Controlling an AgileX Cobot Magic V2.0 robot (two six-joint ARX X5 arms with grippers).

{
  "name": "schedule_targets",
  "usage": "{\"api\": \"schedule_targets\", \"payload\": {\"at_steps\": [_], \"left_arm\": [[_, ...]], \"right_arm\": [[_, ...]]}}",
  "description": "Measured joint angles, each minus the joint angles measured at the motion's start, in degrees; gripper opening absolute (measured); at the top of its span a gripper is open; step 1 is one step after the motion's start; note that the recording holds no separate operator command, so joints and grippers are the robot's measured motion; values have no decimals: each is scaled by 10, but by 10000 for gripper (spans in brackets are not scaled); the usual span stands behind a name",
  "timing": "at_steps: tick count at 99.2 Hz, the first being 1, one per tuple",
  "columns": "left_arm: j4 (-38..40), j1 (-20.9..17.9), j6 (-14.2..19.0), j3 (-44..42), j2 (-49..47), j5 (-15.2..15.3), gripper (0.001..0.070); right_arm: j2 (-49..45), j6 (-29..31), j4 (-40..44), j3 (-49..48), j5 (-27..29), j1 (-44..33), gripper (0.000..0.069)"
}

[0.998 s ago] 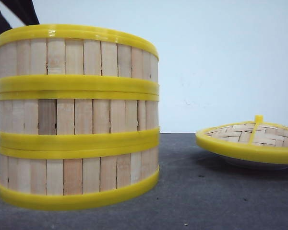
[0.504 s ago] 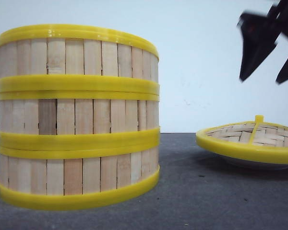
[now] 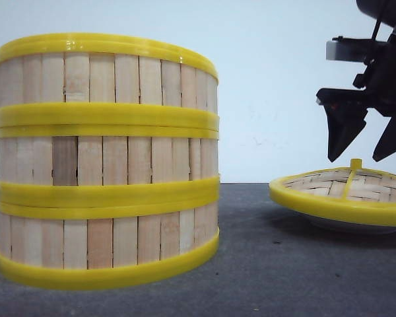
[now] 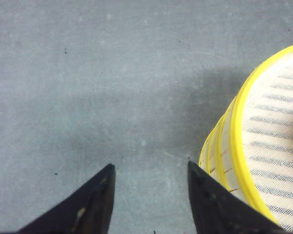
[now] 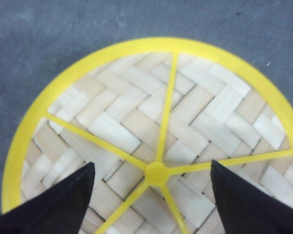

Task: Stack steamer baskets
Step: 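Move the right gripper to the bamboo lid and grasp its center knob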

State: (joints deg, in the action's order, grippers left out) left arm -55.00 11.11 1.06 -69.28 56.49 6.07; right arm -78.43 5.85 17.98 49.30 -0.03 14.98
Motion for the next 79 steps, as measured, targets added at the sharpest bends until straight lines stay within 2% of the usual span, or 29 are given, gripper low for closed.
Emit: {"api": "schedule_targets", "payload": {"at_steps": [17, 37, 51, 63, 73, 79], "left_arm": [[0, 0, 0, 0, 0, 0, 276], [0, 0, 0, 0, 0, 0, 276], [0, 0, 0, 0, 0, 0, 276], [0, 0, 0, 0, 0, 0, 276], [0, 0, 0, 0, 0, 0, 276], [1, 0, 0, 0, 0, 0, 276]], "right_arm": [[-15, -1, -7, 0, 0, 0, 328], [-28, -1, -19, 0, 2, 0, 265], [-30, -1, -20, 0, 5, -1, 161], [-30, -1, -21, 0, 7, -2, 130], [-30, -1, -25, 1, 7, -3, 62], [-30, -1, -24, 2, 7, -3, 50]]}}
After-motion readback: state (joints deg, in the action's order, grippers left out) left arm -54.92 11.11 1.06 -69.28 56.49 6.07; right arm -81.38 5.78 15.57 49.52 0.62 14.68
